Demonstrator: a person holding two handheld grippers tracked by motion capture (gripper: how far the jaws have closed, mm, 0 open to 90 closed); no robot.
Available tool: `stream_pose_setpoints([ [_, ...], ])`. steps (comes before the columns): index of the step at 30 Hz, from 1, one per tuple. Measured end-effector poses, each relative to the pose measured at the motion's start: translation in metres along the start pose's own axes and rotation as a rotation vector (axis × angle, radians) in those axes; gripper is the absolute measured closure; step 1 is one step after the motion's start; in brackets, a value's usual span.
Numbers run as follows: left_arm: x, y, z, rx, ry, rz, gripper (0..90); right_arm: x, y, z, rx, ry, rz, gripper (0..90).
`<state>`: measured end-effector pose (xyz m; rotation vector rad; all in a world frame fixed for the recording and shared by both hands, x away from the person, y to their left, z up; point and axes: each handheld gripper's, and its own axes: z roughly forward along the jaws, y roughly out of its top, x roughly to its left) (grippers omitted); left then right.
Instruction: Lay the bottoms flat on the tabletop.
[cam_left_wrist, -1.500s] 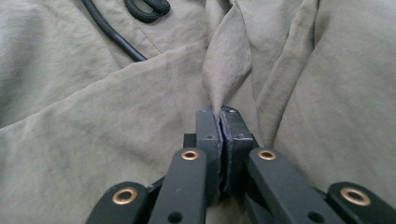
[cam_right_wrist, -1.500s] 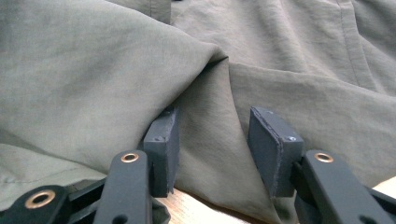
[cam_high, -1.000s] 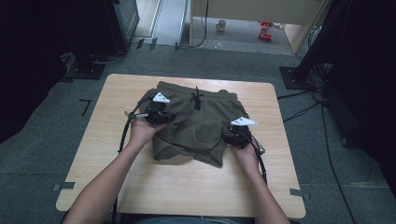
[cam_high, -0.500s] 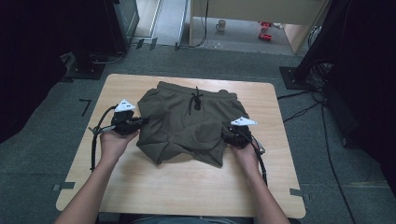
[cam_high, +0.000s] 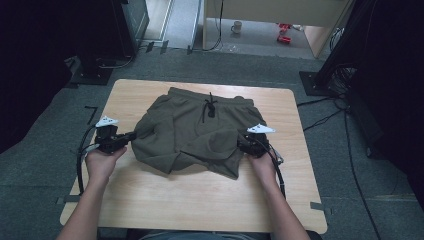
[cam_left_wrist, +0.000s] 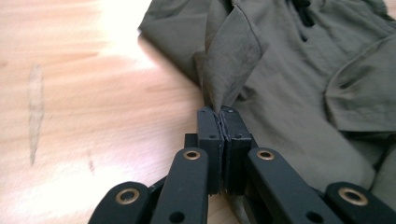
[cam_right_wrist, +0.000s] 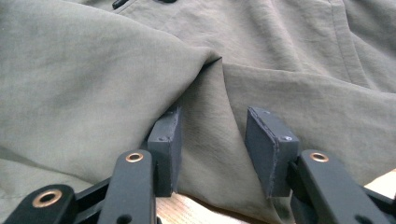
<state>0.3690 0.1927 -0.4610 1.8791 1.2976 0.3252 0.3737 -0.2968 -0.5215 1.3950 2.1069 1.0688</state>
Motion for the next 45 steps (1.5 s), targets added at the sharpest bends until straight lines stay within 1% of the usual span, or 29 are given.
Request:
stream_pose_setpoints([
  [2,0.003,-0.002,0.001,0.004,0.008,-0.005,88.6,0.0,0.0,0.0,0.0,-0.002,-0.003,56.1],
  [4,0.01,-0.005,0.003,0.015,0.024,-0.018,88.6,0.0,0.001,0.001,-0.002,-0.004,0.0,56.3],
  [7,0.02,-0.007,0.007,0.022,0.035,-0.035,88.6,0.0,0.001,0.002,-0.002,-0.011,0.001,56.5],
  [9,0.027,-0.008,0.011,0.026,0.051,-0.042,88.6,0.001,0.002,0.003,-0.002,-0.021,0.008,56.5],
  [11,0.034,-0.007,0.015,0.019,0.075,-0.046,88.7,0.001,0.003,0.003,-0.003,-0.025,0.012,56.5],
  [13,0.041,-0.007,0.019,0.023,0.088,-0.074,88.6,0.003,0.003,0.005,-0.004,-0.034,0.021,56.4],
  [14,0.044,-0.009,0.02,0.029,0.089,-0.088,88.6,0.004,0.004,0.005,-0.004,-0.037,0.025,56.4],
  [16,0.046,-0.012,0.022,0.05,0.08,-0.097,88.6,0.004,0.004,0.005,-0.003,-0.036,0.023,56.1],
  [17,0.045,-0.014,0.022,0.065,0.08,-0.09,88.5,0.004,0.004,0.005,-0.004,-0.031,0.027,55.1],
  [19,0.043,-0.017,0.021,0.069,0.086,-0.072,87.4,0.003,0.004,0.005,-0.003,-0.018,0.026,52.2],
  [20,0.043,-0.018,0.02,0.07,0.08,-0.069,85.4,0.003,0.004,0.004,0.001,-0.014,0.024,51.2],
  [21,0.042,-0.019,0.018,0.064,0.063,-0.068,82.1,0.003,0.005,0.003,0.011,-0.009,0.029,50.9],
  [22,0.042,-0.019,0.016,0.05,0.044,-0.066,78.9,0.003,0.007,0.001,0.015,0.002,0.035,50.4],
  [23,0.04,-0.019,0.013,0.042,0.037,-0.059,75.9,0.003,0.009,-0.003,0.016,0.015,0.038,49.9],
  [25,0.037,-0.017,0.008,0.019,0.045,-0.033,72.5,0.005,0.013,-0.009,0.005,0.024,0.025,49.0],
  [26,0.034,-0.015,0.004,0.001,0.035,-0.033,71.1,0.006,0.015,-0.014,-0.006,0.027,0.018,49.0],
  [28,0.029,-0.011,-0.002,-0.028,0.014,-0.03,69.2,0.011,0.024,-0.027,-0.039,0.051,0.018,48.9],
  [29,0.026,-0.01,-0.003,-0.033,0.005,-0.025,69.2,0.011,0.024,-0.027,-0.039,0.051,0.018,48.9],
  [31,0.018,-0.006,-0.004,-0.049,-0.012,0.0,67.7,0.014,0.029,-0.035,-0.055,0.052,0.005,47.5],
  [33,0.008,-0.003,0.0,-0.053,-0.033,0.025,66.4,0.015,0.033,-0.043,-0.062,0.048,0.001,46.4],
  [34,0.004,-0.002,0.003,-0.05,-0.044,0.036,66.3,0.014,0.034,-0.047,-0.07,0.055,0.008,47.0],
  [37,-0.005,0.002,0.015,-0.037,-0.063,0.063,65.8,0.017,0.037,-0.054,-0.083,0.111,0.035,48.3],
  [38,-0.007,0.003,0.019,-0.034,-0.071,0.063,65.4,0.02,0.038,-0.053,-0.08,0.128,0.031,48.2],
  [40,-0.011,0.005,0.026,-0.027,-0.085,0.06,65.1,0.029,0.038,-0.05,-0.062,0.144,0.005,47.4],
  [41,-0.014,0.006,0.029,-0.022,-0.084,0.066,64.9,0.033,0.038,-0.048,-0.054,0.155,-0.007,47.3],
  [42,-0.016,0.007,0.031,-0.02,-0.086,0.073,63.9,0.041,0.039,-0.047,-0.048,0.173,-0.02,47.1],
  [43,-0.017,0.007,0.032,-0.02,-0.09,0.076,63.9,0.041,0.039,-0.047,-0.048,0.173,-0.02,47.1],
  [44,-0.02,0.007,0.034,-0.021,-0.09,0.083,62.6,0.048,0.04,-0.047,-0.051,0.189,-0.027,46.8],
  [45,-0.022,0.008,0.037,-0.016,-0.094,0.09,62.6,0.048,0.04,-0.047,-0.051,0.189,-0.027,46.8],
])
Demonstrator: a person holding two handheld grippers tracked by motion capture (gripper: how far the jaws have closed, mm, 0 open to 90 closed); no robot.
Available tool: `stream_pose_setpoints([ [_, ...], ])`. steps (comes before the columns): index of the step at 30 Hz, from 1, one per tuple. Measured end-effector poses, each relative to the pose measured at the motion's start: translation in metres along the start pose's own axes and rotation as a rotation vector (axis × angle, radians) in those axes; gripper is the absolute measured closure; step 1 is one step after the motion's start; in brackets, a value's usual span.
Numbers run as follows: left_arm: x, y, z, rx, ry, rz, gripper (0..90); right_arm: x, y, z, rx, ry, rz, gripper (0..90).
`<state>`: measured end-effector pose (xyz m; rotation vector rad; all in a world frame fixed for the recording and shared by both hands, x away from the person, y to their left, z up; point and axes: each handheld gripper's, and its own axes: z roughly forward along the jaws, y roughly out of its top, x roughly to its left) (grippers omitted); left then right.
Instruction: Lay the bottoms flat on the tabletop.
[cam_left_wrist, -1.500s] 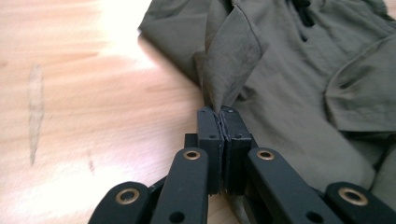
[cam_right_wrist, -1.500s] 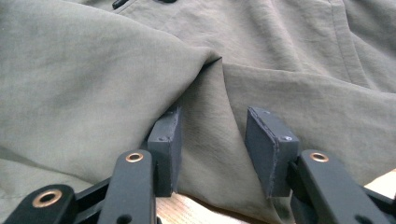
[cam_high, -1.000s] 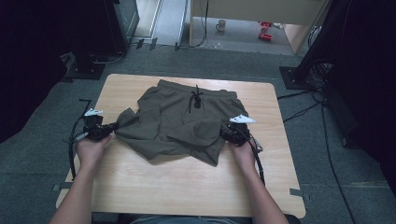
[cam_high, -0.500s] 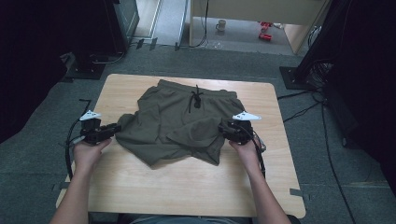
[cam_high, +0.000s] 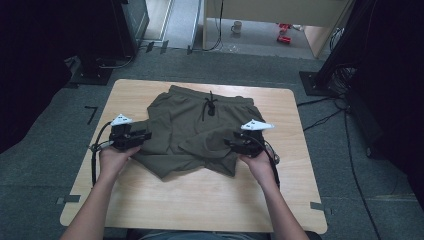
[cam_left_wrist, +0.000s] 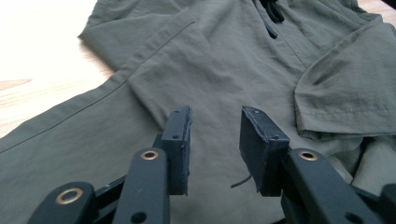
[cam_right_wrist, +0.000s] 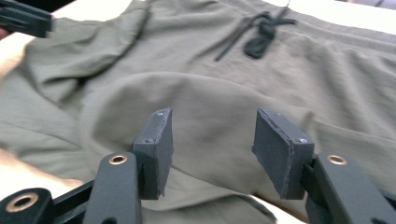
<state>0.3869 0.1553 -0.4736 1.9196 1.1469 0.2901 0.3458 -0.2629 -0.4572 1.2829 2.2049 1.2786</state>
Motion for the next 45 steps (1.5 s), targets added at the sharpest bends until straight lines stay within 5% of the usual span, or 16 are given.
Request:
stream_pose_setpoints([
  [10,-0.024,0.006,0.025,0.048,-0.018,0.071,54.1,0.044,0.004,0.018,0.029,0.098,-0.054,46.0],
  [15,-0.034,0.006,0.041,0.076,-0.02,0.107,52.2,0.058,0.001,0.034,0.06,0.083,-0.095,44.1],
  [21,-0.033,0.004,0.058,0.103,-0.01,0.12,54.8,0.061,-0.006,0.05,0.131,0.064,-0.132,65.3],
  [23,-0.032,0.004,0.062,0.118,-0.009,0.111,55.6,0.059,-0.007,0.046,0.133,0.048,-0.127,82.5],
  [26,-0.033,0.005,0.066,0.127,-0.01,0.118,55.9,0.056,-0.006,0.04,0.118,0.048,-0.105,85.6],
  [35,-0.034,0.005,0.072,0.14,0.017,0.15,58.6,0.032,-0.001,0.006,0.044,-0.001,-0.061,86.1],
  [45,-0.036,0.008,0.077,0.137,0.089,0.217,67.7,-0.01,-0.013,-0.037,-0.008,-0.091,0.061,86.1],
])
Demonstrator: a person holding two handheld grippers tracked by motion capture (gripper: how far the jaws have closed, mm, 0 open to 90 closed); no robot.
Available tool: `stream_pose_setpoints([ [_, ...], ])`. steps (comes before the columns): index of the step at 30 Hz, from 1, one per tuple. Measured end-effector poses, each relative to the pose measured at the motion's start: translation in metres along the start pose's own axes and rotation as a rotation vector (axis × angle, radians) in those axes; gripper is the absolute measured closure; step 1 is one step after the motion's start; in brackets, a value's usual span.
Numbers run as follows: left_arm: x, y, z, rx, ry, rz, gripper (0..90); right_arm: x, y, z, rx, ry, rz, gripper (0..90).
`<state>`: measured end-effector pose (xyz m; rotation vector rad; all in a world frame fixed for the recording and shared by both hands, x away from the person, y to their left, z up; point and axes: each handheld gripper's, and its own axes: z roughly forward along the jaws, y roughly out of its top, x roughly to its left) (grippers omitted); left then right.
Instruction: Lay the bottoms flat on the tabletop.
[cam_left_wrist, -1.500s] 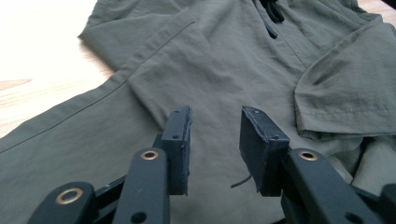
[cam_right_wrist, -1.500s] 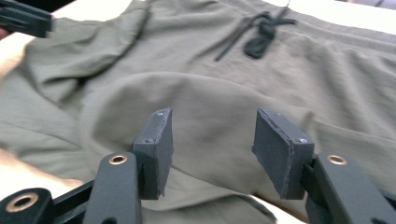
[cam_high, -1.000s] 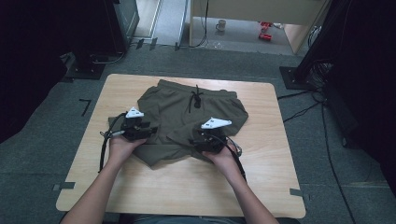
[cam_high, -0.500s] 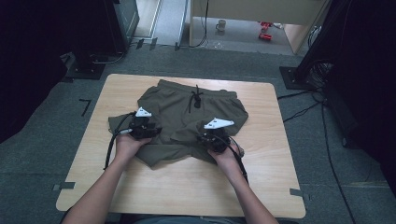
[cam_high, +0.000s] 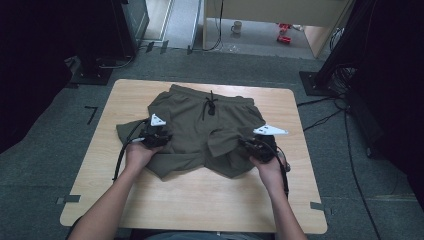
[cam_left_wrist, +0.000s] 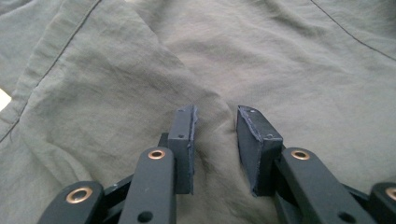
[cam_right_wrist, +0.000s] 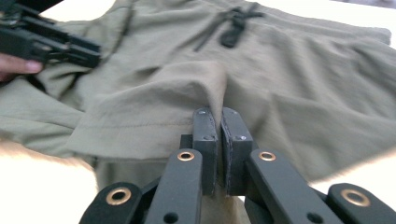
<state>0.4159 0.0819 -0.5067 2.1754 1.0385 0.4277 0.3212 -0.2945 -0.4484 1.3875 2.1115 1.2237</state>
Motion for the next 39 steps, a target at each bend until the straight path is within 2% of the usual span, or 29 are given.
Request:
stream_pose_setpoints([
  [1,0.001,0.0,0.0,0.0,0.0,-0.003,68.3,-0.006,-0.003,-0.004,-0.002,-0.008,0.029,86.1],
  [3,0.003,0.002,0.001,0.004,-0.004,-0.013,69.4,-0.014,-0.007,-0.01,-0.007,-0.017,0.056,86.0],
  [9,0.011,0.002,0.003,-0.005,-0.013,-0.041,71.6,-0.029,-0.025,-0.025,0.004,-0.059,0.084,85.9],
  [12,0.014,0.003,0.003,-0.004,-0.008,-0.042,71.7,-0.037,-0.041,-0.034,0.021,-0.081,0.113,85.8],
  [14,0.016,0.004,0.003,0.0,0.0,-0.038,71.7,-0.038,-0.044,-0.036,0.024,-0.084,0.122,85.5],
  [19,0.024,0.002,0.002,-0.008,0.016,-0.061,71.8,-0.041,-0.06,-0.044,0.037,-0.1,0.101,84.1],
  [22,0.031,0.0,0.001,-0.018,0.023,-0.091,71.8,-0.046,-0.069,-0.044,0.064,-0.091,0.127,84.0],
  [25,0.034,-0.002,0.0,-0.028,0.009,-0.123,71.7,-0.048,-0.073,-0.042,0.092,-0.094,0.125,79.5],
  [27,0.034,-0.002,0.0,-0.031,0.012,-0.122,70.9,-0.047,-0.07,-0.045,0.056,-0.087,0.115,68.8],
  [29,0.032,-0.002,0.0,-0.026,0.016,-0.11,69.9,-0.044,-0.066,-0.049,0.02,-0.071,0.108,62.0],
  [32,0.033,-0.002,0.0,-0.027,0.009,-0.12,69.0,-0.037,-0.057,-0.053,-0.001,-0.06,0.109,58.9],
  [36,0.034,-0.002,0.0,-0.03,-0.006,-0.137,68.3,-0.024,-0.047,-0.056,-0.016,-0.044,0.066,57.9],
  [39,0.033,-0.002,-0.001,-0.026,-0.002,-0.129,68.0,-0.011,-0.04,-0.052,-0.013,-0.018,0.039,57.7],
])
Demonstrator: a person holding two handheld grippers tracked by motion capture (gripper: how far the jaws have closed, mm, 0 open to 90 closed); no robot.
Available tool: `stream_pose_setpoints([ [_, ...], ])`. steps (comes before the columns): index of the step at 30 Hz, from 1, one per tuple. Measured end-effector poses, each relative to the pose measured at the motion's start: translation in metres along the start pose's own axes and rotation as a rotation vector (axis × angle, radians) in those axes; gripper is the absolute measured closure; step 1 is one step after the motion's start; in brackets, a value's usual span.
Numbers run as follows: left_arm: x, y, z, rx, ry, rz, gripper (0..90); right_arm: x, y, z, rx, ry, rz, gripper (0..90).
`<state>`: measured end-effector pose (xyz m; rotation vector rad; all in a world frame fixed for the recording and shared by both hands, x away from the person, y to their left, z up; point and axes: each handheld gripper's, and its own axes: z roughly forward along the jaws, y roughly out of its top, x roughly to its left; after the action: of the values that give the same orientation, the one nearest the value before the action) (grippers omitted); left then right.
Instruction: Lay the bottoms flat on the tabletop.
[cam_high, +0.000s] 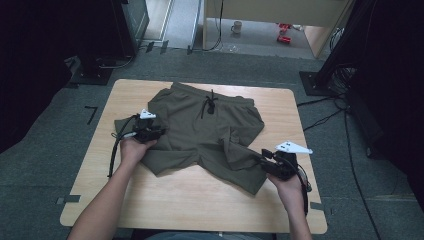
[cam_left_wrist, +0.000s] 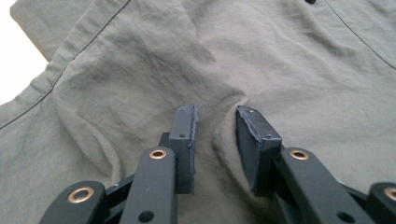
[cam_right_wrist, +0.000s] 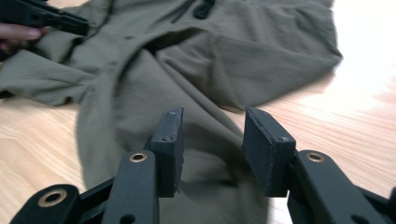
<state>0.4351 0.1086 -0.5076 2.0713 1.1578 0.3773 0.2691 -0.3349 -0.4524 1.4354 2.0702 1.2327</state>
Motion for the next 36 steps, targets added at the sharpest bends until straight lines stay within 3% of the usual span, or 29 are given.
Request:
stream_pose_setpoints([
  [5,-0.001,-0.001,0.0,-0.006,0.003,0.005,67.5,0.019,0.011,0.014,0.01,0.059,-0.032,52.8],
  [9,-0.002,-0.001,0.0,-0.007,0.003,0.009,67.2,0.032,0.019,0.032,0.03,0.074,-0.06,45.0],
  [12,-0.003,-0.002,0.0,-0.006,0.003,0.016,67.1,0.042,0.024,0.047,0.056,0.074,-0.092,41.3],
  [16,-0.004,-0.002,0.0,-0.008,0.005,0.021,67.1,0.051,0.031,0.062,0.06,0.081,-0.095,37.2],
  [19,-0.004,-0.002,0.0,-0.009,0.006,0.021,67.1,0.06,0.042,0.083,0.07,0.061,-0.111,34.7],
  [22,-0.004,-0.002,0.0,-0.008,0.005,0.025,67.1,0.06,0.045,0.093,0.085,0.045,-0.119,34.9],
  [25,-0.004,-0.003,-0.001,-0.013,0.005,0.029,67.2,0.056,0.045,0.108,0.118,0.014,-0.128,46.1],
  [28,-0.004,-0.004,-0.001,-0.018,0.006,0.034,67.5,0.048,0.044,0.111,0.145,0.009,-0.134,64.3],
  [29,-0.004,-0.004,-0.001,-0.019,0.006,0.037,67.6,0.046,0.044,0.11,0.147,0.012,-0.133,66.8],
  [31,-0.004,-0.005,-0.001,-0.021,0.005,0.04,67.7,0.039,0.044,0.104,0.145,0.022,-0.156,77.5],
  [33,-0.004,-0.005,-0.001,-0.022,0.005,0.041,67.7,0.034,0.044,0.095,0.139,0.008,-0.164,82.2],
  [36,-0.004,-0.005,-0.001,-0.022,0.007,0.045,67.7,0.021,0.044,0.077,0.112,-0.004,-0.126,83.7],
])
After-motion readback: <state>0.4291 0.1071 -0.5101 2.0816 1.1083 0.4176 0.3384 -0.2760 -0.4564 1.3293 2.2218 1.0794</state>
